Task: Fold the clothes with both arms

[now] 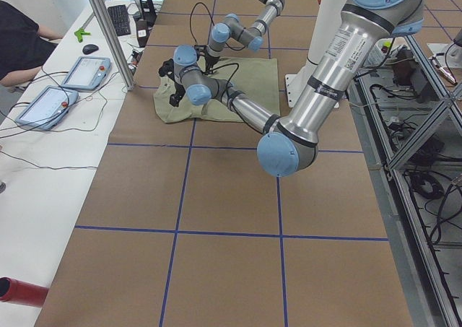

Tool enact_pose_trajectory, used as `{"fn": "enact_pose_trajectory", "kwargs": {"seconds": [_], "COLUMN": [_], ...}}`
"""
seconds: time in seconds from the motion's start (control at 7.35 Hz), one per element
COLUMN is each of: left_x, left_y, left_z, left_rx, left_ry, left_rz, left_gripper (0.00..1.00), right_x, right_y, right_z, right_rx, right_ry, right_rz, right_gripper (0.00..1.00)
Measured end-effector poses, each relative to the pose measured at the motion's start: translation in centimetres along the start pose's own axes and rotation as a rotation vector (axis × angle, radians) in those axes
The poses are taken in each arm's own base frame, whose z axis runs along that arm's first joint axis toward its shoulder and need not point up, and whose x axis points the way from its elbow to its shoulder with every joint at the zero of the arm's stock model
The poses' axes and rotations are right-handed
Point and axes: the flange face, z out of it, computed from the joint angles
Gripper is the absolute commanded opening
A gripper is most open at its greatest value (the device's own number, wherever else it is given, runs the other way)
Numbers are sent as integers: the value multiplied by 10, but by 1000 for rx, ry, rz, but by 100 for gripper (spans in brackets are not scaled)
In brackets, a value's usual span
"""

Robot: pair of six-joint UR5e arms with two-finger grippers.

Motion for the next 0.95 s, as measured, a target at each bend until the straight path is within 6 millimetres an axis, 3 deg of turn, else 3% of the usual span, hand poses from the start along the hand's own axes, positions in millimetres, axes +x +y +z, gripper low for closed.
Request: {"fn": "enact_pose_trajectory", "kwargs": {"seconds": [0.27, 0.54, 0.82, 0.95], "left_x": [2, 3, 2, 3], "left_y": [0, 0, 0, 0], "left_z": [-2, -2, -3, -3], "left_rx": [4, 6, 6, 6], "left_ry": [3, 3, 1, 1], "left_rz": [0, 0, -2, -2], "left_gripper": [100, 100, 100, 100], "right_x": [72, 118, 130, 130], "right_y": [-22, -29, -30, -27], "right_z": [5, 18, 25, 31], "right_rx": [2, -7, -11, -7], "right_ry": [27, 61, 74, 80], "right_rz": [-59, -111, -123, -124], "right_gripper": [0, 0, 100, 100]}}
